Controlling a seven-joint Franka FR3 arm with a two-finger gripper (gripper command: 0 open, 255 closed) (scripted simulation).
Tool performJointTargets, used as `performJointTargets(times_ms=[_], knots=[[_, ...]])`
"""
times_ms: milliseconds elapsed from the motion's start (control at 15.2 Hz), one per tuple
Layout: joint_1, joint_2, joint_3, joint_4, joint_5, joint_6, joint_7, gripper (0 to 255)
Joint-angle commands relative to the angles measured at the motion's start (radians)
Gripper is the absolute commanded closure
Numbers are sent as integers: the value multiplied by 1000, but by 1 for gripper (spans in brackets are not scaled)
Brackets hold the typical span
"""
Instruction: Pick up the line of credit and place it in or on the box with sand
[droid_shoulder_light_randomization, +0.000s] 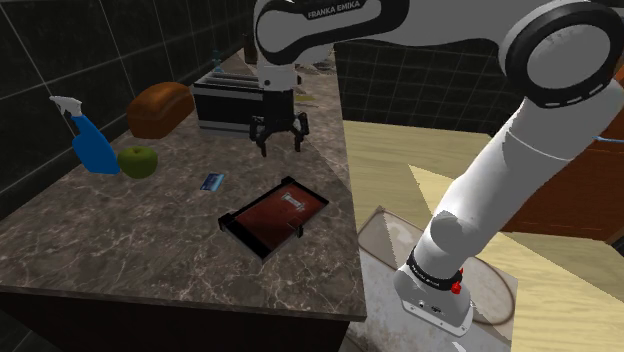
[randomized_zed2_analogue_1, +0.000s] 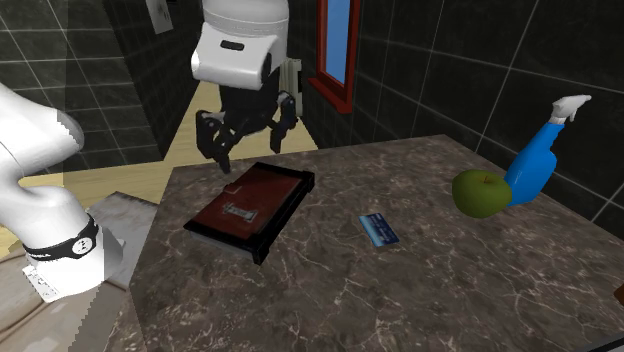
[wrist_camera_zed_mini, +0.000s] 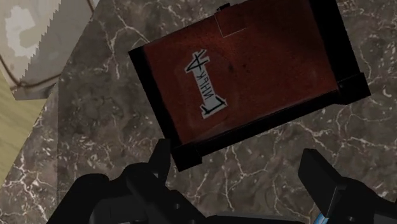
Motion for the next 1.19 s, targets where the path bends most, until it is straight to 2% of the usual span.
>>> performJointTargets(times_ms=[0,660,1122], knots=[[1,91,8,67,20,9,52,0],[21,531,11,463,107,-5,272,0],[38,874,5,854,168,-73,423,0]])
